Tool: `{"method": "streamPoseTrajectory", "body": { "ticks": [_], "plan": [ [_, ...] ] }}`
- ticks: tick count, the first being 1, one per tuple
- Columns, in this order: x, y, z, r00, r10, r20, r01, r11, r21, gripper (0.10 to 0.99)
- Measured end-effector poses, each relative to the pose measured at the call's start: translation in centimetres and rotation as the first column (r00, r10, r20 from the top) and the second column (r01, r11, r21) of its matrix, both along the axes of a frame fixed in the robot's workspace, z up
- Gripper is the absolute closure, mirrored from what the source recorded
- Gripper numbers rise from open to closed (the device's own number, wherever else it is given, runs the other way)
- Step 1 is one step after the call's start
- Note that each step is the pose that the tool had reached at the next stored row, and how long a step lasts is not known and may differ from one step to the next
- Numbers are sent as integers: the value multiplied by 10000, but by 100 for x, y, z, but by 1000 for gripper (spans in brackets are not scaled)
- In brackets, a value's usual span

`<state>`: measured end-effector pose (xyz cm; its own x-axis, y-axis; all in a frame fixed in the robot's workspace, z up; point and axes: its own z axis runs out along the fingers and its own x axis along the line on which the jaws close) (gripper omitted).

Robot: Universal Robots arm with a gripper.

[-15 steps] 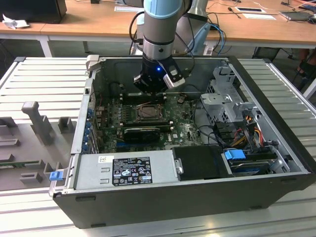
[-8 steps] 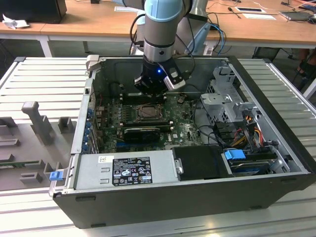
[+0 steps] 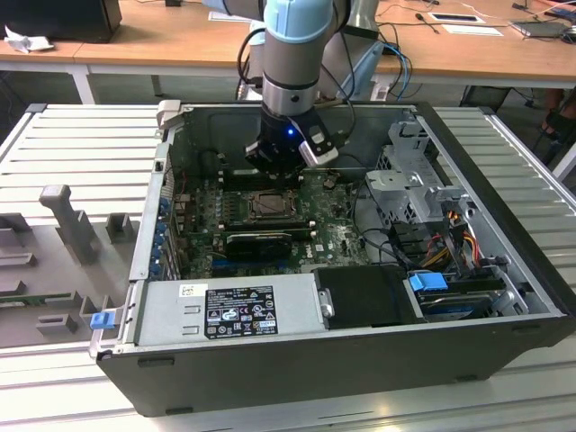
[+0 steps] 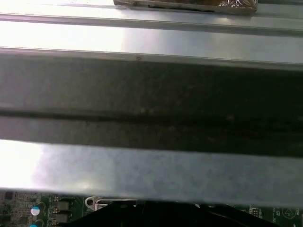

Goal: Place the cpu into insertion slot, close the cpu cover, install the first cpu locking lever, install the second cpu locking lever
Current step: 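Install the first cpu locking lever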

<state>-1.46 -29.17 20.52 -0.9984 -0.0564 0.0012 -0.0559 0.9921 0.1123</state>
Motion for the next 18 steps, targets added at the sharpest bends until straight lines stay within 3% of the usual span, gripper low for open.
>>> {"method": "streamPoseTrajectory", "body": {
  "ticks": [5,13,15,18],
  "plan": [
    [6,0,-23,10000,0,-2,0,9997,-255,980],
    [10,6,-45,10000,0,2,1,9994,-336,980],
    [11,6,-1,10000,4,4,-3,9992,-393,980],
    [11,6,149,10000,4,0,-4,9991,-429,980]
  ]
}}
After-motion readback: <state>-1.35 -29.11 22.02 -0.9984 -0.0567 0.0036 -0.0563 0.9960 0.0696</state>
